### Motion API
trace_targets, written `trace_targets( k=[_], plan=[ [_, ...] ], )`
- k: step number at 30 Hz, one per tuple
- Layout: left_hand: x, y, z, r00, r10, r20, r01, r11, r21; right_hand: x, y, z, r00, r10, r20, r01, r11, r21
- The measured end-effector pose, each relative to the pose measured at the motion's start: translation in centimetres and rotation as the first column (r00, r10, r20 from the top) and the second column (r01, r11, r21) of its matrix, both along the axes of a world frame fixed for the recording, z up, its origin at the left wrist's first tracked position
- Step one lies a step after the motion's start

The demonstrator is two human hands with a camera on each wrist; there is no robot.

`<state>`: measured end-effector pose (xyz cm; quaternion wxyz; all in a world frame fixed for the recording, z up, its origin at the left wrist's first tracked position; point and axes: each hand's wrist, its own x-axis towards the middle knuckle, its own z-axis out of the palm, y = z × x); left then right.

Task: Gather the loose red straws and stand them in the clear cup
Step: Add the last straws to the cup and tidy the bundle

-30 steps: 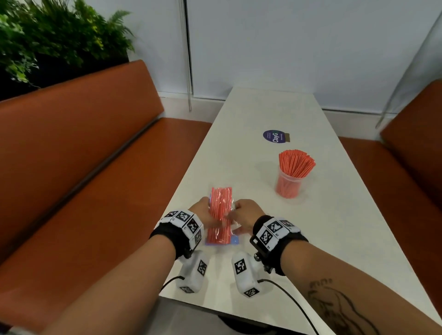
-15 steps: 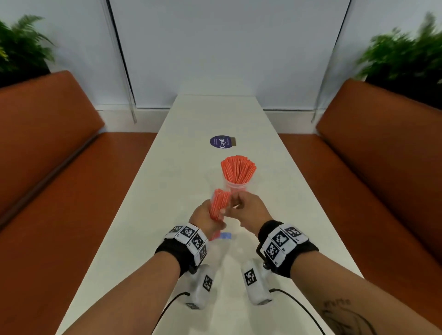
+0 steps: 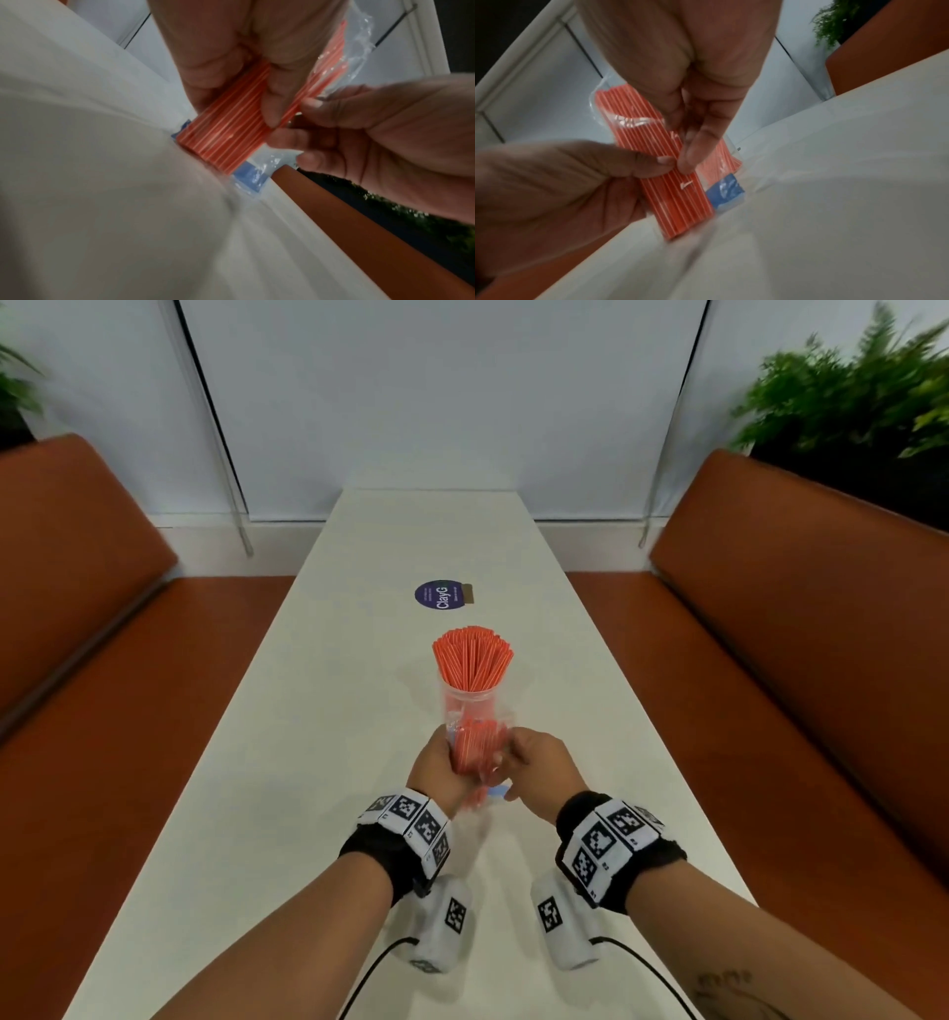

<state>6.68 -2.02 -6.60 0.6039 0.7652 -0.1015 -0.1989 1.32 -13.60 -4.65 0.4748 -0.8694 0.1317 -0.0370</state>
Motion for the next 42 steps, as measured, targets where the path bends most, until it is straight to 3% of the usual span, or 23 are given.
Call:
trace_targets(
  k=[5, 9, 13, 17, 21, 23, 26, 28, 31, 33, 34, 35, 38, 40, 42],
  plan=[
    [0.5, -0.4, -1.7, 1.000, -0.002, -0.008, 0.002, 0.998, 0.063, -0.1, 0.3, -0.3, 0.984, 0.141, -0.107, -0.156, 0.976, -0.153],
    [2.0, -0.2, -4.8, 1.000, -0.021, 0.003, 0.021, 0.994, 0.106, 0.3, 0.2, -1.4, 0.990, 0.135, -0.033, -0.139, 0.958, -0.251],
    [0.7, 0.4, -2.0, 0.999, -0.035, -0.019, 0.037, 0.992, 0.119, 0.5, 0.6, -2.4, 0.993, 0.118, -0.014, -0.117, 0.943, -0.311],
    [0.7, 0.6, -1.5, 0.997, -0.079, 0.018, 0.076, 0.986, 0.147, 0.1, 0.6, -0.4, 0.997, 0.072, 0.009, -0.070, 0.987, -0.142],
    [1.1, 0.9, -2.1, 0.983, -0.157, 0.100, 0.135, 0.971, 0.195, 0.3, 0.9, 2.2, 0.992, 0.106, 0.063, -0.117, 0.970, 0.215],
    [1.3, 0.7, -2.4, 0.977, -0.178, 0.118, 0.148, 0.962, 0.228, 0.8, 1.3, 2.1, 0.987, 0.156, 0.037, -0.160, 0.959, 0.233],
    [1.4, 0.3, -2.3, 0.960, -0.244, 0.140, 0.163, 0.888, 0.429, 1.3, 1.7, 0.8, 0.979, 0.204, -0.003, -0.198, 0.954, 0.225],
    [1.4, 0.3, -2.3, 0.968, -0.212, 0.136, 0.097, 0.813, 0.575, 1.2, 1.9, -0.1, 0.975, 0.224, -0.008, -0.214, 0.944, 0.253],
    [0.9, 0.8, -2.3, 0.966, -0.204, 0.159, 0.026, 0.687, 0.726, 1.4, 1.8, -1.4, 0.975, 0.218, -0.031, -0.206, 0.952, 0.229],
    [0.7, 1.2, -2.1, 0.957, -0.246, 0.153, 0.044, 0.645, 0.763, 1.4, 1.8, -1.7, 0.977, 0.209, -0.044, -0.195, 0.957, 0.215],
    [0.7, 1.3, -1.9, 0.956, -0.250, 0.156, 0.049, 0.659, 0.750, 1.4, 1.8, -1.9, 0.978, 0.205, -0.034, -0.193, 0.957, 0.218],
    [0.8, 1.5, -1.8, 0.958, -0.236, 0.164, 0.063, 0.730, 0.681, 1.5, 1.9, -1.9, 0.979, 0.204, -0.030, -0.193, 0.958, 0.214],
    [0.7, 2.4, -0.7, 0.987, -0.133, 0.094, 0.106, 0.962, 0.251, 1.7, 2.1, -1.8, 0.979, 0.201, -0.018, -0.194, 0.961, 0.197],
    [-0.2, 2.5, 0.8, 0.991, -0.123, -0.055, 0.121, 0.992, -0.030, 1.8, 2.1, -1.8, 0.982, 0.188, -0.013, -0.184, 0.970, 0.156],
    [-0.9, 2.3, 1.1, 0.984, -0.145, -0.102, 0.128, 0.980, -0.154, 1.7, 2.2, -1.9, 0.979, 0.202, -0.019, -0.198, 0.973, 0.118]
  ],
)
